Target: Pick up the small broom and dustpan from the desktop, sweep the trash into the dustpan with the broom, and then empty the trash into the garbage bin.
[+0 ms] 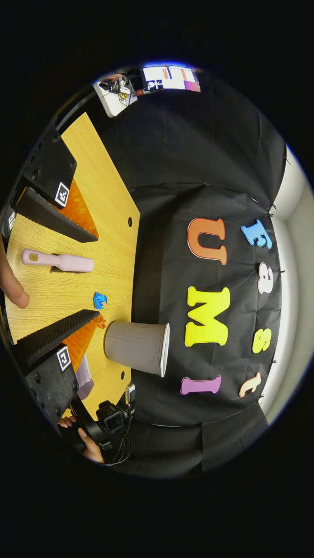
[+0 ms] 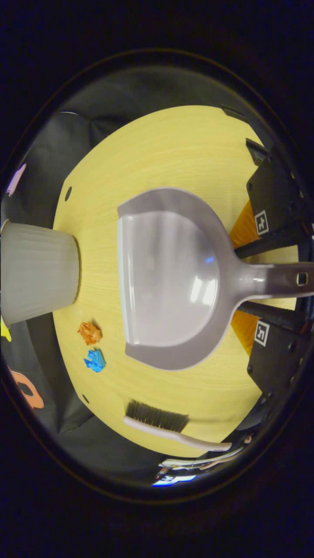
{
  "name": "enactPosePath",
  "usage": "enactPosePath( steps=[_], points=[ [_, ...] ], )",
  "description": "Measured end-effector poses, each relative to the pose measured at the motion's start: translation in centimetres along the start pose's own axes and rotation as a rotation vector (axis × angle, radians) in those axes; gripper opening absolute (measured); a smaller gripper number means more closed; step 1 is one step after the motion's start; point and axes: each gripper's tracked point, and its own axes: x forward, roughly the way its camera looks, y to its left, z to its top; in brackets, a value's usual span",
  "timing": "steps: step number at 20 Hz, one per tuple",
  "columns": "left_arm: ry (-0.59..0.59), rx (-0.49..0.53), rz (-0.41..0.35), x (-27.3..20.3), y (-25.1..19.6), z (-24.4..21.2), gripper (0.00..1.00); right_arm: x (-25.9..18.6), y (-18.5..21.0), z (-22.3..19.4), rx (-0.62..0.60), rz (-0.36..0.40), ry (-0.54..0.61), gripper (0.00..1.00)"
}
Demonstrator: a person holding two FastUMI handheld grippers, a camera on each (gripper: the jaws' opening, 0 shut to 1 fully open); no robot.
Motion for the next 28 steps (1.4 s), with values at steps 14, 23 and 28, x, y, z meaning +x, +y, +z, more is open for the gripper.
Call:
enactPosePath(
  steps=[14, 23, 28],
  points=[
    [0.108, -0.030, -0.021, 1.6, 0.5, -2.2, 0.99, -4.7, -0.8, -1.2, -0.073, 0.099, -0.283, 0.33],
    [0.461, 0.006, -0.046, 4.7, 1.6, -7.8, 0.99, -6.4, -1.0, -6.7, -0.134, 0.172, -0.365, 0.33],
    [0.628, 0.004, -0.044, 5.7, 2.5, -10.3, 0.98, -6.8, -2.1, -8.2, -0.151, 0.152, -0.407, 0.33]
  ],
)
